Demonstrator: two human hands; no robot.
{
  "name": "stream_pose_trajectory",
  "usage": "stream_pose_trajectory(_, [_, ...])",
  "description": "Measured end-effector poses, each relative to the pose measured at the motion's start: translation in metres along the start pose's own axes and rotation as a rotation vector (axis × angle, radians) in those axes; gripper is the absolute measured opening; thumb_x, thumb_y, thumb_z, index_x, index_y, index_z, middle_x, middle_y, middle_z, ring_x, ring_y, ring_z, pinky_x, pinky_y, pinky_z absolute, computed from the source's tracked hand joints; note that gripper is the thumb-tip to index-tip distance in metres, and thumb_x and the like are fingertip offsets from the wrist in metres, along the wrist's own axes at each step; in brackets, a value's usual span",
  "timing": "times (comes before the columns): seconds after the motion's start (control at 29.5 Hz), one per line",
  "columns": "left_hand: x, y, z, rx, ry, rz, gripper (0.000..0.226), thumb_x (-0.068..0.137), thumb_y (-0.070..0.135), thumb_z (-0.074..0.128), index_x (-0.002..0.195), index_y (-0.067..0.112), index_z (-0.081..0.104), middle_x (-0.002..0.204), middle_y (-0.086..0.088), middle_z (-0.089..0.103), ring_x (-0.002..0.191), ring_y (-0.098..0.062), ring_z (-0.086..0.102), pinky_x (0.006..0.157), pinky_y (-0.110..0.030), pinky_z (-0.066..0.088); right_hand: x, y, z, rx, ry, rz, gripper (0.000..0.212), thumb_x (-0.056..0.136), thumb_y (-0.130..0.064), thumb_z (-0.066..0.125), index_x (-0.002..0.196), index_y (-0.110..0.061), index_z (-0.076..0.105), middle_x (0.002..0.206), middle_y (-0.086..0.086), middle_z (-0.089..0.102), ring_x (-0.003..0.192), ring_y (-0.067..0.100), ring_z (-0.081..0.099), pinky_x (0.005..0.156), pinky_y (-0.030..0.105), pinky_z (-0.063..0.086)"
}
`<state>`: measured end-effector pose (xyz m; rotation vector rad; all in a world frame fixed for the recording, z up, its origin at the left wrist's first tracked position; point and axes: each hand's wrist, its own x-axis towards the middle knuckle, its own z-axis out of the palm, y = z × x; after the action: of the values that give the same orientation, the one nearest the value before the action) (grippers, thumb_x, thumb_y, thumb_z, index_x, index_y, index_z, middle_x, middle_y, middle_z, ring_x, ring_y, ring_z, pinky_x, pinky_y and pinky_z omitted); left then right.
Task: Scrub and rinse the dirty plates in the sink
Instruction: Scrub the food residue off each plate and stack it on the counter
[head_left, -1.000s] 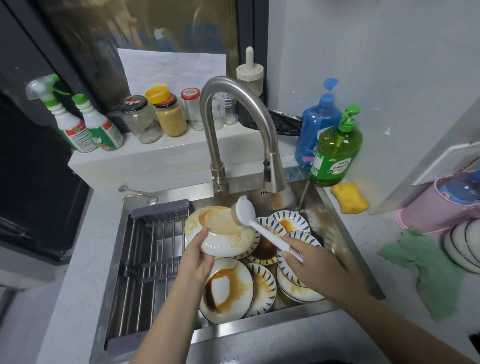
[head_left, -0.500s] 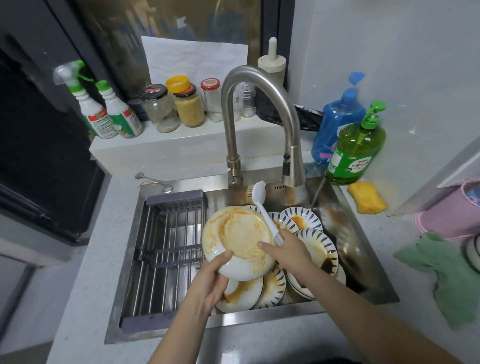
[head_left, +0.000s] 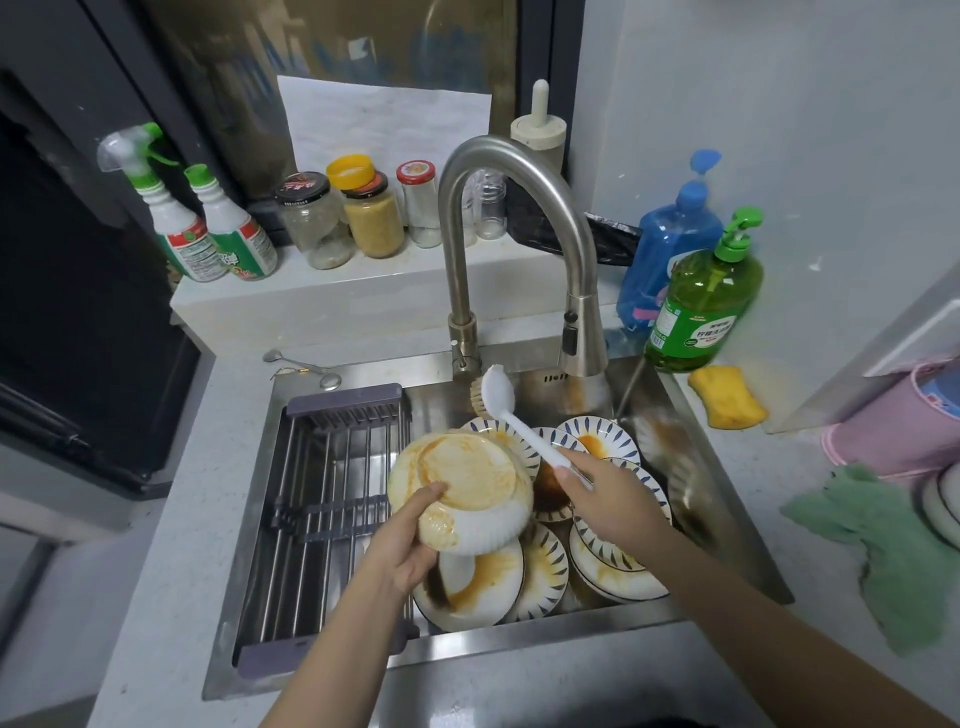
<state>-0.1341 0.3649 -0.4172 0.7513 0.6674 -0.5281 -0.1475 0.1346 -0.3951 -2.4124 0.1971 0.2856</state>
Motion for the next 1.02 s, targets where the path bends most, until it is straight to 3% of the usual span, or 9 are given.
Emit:
stream_pose_trajectory(0.1, [0.009,0.001,-0.003,-0.108,0.043,0.066,0.034,0.093,0.007,0.053,0.126,0.0,0.053,0.095,-0.018,0.072,0.09,-0.03,0.069,0.056,-0.043,0.059,-0.018,0.013,-0.003,-0.213,0.042,-0.07,0.043,0.099,-0.041,0.035,0.142,-0.038,0.041,0.075,-0.005,0.064,0.064,0.01,0.058,0.058,0.025,0.047])
stream_pose_trajectory(0.2, [0.013,0.007,0.0,-0.164,0.04,0.091,0.02,0.096,0.011,0.051,0.114,0.002,0.055,0.086,-0.018,0.073,0.082,-0.032,0.07,0.048,-0.044,0.057,-0.034,0.017,-0.007,-0.296,-0.019,-0.11,0.042,0.099,-0.043,0.035,0.142,-0.042,0.038,0.076,-0.008,0.062,0.07,0.009,0.059,0.064,0.024,0.048])
stream_pose_trajectory(0.31, [0.021,0.01,0.004,-0.139,0.036,0.129,0.017,0.096,0.01,0.052,0.111,0.003,0.055,0.088,-0.016,0.074,0.092,-0.03,0.066,0.062,-0.052,0.058,-0.05,0.006,-0.008,-0.326,-0.07,-0.197,0.042,0.099,-0.045,0.033,0.142,-0.045,0.037,0.081,-0.009,0.063,0.073,0.008,0.059,0.066,0.021,0.049])
stream_pose_trajectory(0.41, [0.026,0.011,0.012,-0.129,0.052,0.153,0.022,0.095,0.008,0.053,0.117,0.003,0.054,0.105,-0.017,0.069,0.1,-0.03,0.063,0.071,-0.054,0.054,-0.04,-0.001,-0.016,-0.406,-0.037,-0.179,0.041,0.1,-0.042,0.032,0.141,-0.042,0.039,0.081,-0.006,0.063,0.071,0.009,0.057,0.061,0.021,0.043])
stream_pose_trajectory(0.48, [0.028,0.011,0.017,-0.144,0.065,0.175,0.029,0.095,0.008,0.054,0.123,0.003,0.052,0.113,-0.017,0.065,0.102,-0.029,0.063,0.072,-0.054,0.054,-0.036,-0.005,-0.022,-0.427,-0.021,-0.15,0.04,0.101,-0.04,0.03,0.14,-0.039,0.041,0.084,-0.007,0.064,0.074,0.011,0.058,0.06,0.023,0.043])
stream_pose_trajectory(0.61, [0.031,0.013,0.022,-0.113,0.095,0.191,0.024,0.094,0.01,0.056,0.118,0.005,0.053,0.106,-0.013,0.064,0.094,-0.027,0.062,0.065,-0.054,0.054,-0.054,-0.021,-0.014,-0.434,-0.054,-0.259,0.04,0.101,-0.041,0.031,0.141,-0.041,0.037,0.077,-0.009,0.057,0.067,0.01,0.051,0.053,0.021,0.035])
stream_pose_trajectory(0.75, [0.03,0.012,0.027,-0.159,0.07,0.214,0.018,0.094,0.007,0.055,0.113,0.005,0.053,0.105,-0.015,0.065,0.094,-0.028,0.064,0.067,-0.054,0.054,-0.043,-0.013,-0.019,-0.44,0.009,-0.155,0.039,0.101,-0.039,0.029,0.137,-0.033,0.043,0.079,-0.007,0.061,0.067,0.01,0.056,0.056,0.024,0.041])
stream_pose_trajectory(0.88, [0.03,0.013,0.026,-0.105,0.1,0.206,0.007,0.095,0.009,0.055,0.101,0.007,0.055,0.103,-0.012,0.059,0.09,-0.026,0.06,0.055,-0.05,0.056,-0.059,-0.03,-0.011,-0.416,-0.052,-0.263,0.04,0.101,-0.041,0.031,0.14,-0.039,0.037,0.064,-0.01,0.046,0.053,0.004,0.042,0.048,0.019,0.027])
stream_pose_trajectory(1.02, [0.027,0.012,0.03,-0.155,0.091,0.212,0.018,0.095,0.008,0.055,0.113,0.007,0.052,0.106,-0.014,0.064,0.091,-0.028,0.063,0.059,-0.05,0.056,-0.047,-0.021,-0.018,-0.445,0.025,-0.188,0.036,0.101,-0.038,0.03,0.135,-0.037,0.043,0.075,-0.009,0.054,0.066,0.013,0.054,0.053,0.025,0.034])
